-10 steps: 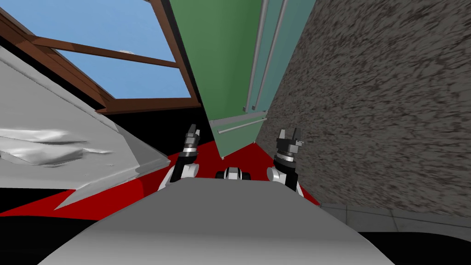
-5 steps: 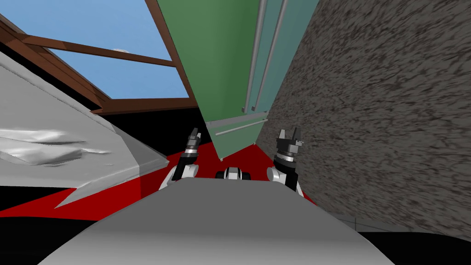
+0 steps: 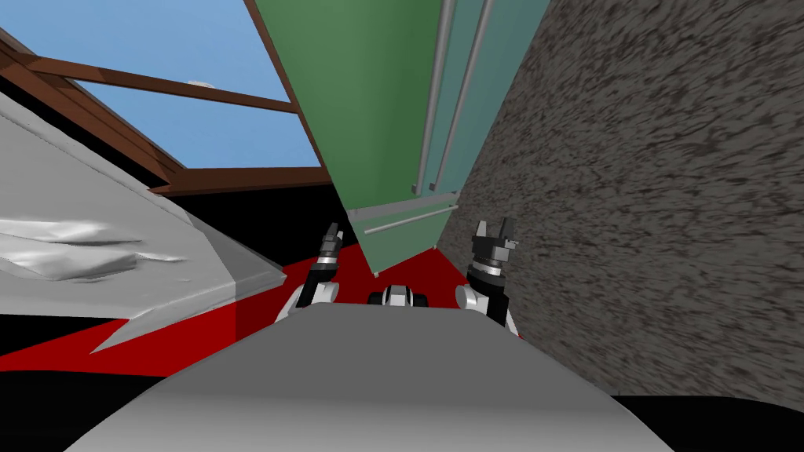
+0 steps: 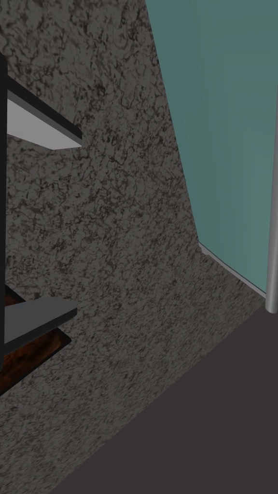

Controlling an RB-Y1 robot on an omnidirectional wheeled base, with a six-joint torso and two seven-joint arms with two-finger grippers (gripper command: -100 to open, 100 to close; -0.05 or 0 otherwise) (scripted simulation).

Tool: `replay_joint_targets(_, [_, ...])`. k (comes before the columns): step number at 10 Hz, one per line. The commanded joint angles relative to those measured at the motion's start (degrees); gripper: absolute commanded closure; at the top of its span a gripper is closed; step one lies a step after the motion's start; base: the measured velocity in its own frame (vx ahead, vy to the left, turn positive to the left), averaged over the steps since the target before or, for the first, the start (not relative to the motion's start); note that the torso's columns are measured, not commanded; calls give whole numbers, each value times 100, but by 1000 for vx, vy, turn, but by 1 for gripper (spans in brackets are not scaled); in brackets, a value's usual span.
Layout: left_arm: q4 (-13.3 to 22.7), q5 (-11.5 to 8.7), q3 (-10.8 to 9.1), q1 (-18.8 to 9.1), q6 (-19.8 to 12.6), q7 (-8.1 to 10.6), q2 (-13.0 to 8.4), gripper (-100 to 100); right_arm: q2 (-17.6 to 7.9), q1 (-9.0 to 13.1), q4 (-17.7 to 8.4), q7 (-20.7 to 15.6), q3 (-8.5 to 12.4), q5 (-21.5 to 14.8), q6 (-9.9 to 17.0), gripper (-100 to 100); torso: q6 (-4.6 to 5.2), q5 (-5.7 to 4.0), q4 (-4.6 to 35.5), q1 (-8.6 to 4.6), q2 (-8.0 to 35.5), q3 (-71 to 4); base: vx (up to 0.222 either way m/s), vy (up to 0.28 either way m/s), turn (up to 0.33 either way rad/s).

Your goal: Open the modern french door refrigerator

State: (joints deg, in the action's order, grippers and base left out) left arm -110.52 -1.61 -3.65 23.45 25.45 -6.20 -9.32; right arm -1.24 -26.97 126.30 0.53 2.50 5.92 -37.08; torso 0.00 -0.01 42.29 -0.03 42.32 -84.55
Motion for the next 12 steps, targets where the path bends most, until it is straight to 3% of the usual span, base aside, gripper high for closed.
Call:
replay_joint_targets(1, [269,-59,-47,-58,59,55,15,-100,0,0,0,0,0,0,0,0,0,1,0,3,-2,-1,59,-41,32])
replay_joint_targets(12, [1530,-382,-290,-269,379,334,30,-100,0,0,0,0,0,0,0,0,0,2,0,5,-1,0,80,-63,44])
